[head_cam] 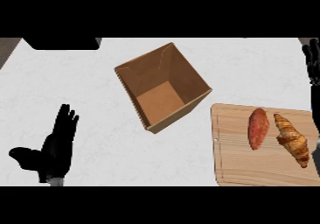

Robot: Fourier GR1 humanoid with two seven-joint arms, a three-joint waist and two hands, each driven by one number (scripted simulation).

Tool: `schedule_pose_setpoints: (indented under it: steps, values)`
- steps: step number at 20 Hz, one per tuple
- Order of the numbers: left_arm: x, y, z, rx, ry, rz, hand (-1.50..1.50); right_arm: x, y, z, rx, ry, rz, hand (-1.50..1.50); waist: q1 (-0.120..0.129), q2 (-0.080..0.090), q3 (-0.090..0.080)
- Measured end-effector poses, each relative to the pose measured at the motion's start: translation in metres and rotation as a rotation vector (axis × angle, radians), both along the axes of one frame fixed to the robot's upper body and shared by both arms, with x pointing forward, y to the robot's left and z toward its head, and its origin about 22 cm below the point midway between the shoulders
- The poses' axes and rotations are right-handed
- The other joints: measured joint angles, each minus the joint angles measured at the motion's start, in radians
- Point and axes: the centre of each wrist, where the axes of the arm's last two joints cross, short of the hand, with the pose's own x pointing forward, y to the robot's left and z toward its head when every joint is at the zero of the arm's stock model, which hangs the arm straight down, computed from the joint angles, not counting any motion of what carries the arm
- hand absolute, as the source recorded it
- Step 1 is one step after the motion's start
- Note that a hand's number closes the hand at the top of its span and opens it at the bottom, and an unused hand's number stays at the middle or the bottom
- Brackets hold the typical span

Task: Pick the sweet potato from the cutting board and place it in the cardboard box

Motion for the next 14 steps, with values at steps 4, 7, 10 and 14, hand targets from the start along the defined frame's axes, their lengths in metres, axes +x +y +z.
schedule_pose_setpoints:
  steps: [4,7,10,14]
  values:
    - [0.01,0.015,0.006,0.132,0.002,-0.029,0.0,0.011,-0.007,0.003,0.107,0.028,-0.069,-1.5,0.004,0.009,0.005]
    - [0.014,0.027,0.014,0.278,-0.002,-0.061,0.0,0.016,-0.031,-0.008,0.106,0.115,-0.201,1.5,-0.001,0.024,0.002]
    - [0.015,0.034,0.018,0.351,0.014,-0.091,0.0,0.012,-0.051,-0.037,0.125,0.236,-0.461,-1.5,-0.004,0.026,0.005]
    - [0.016,0.035,0.025,0.399,0.043,-0.12,0.0,0.009,-0.042,-0.067,0.271,0.25,-0.622,-1.5,0.003,0.019,0.008]
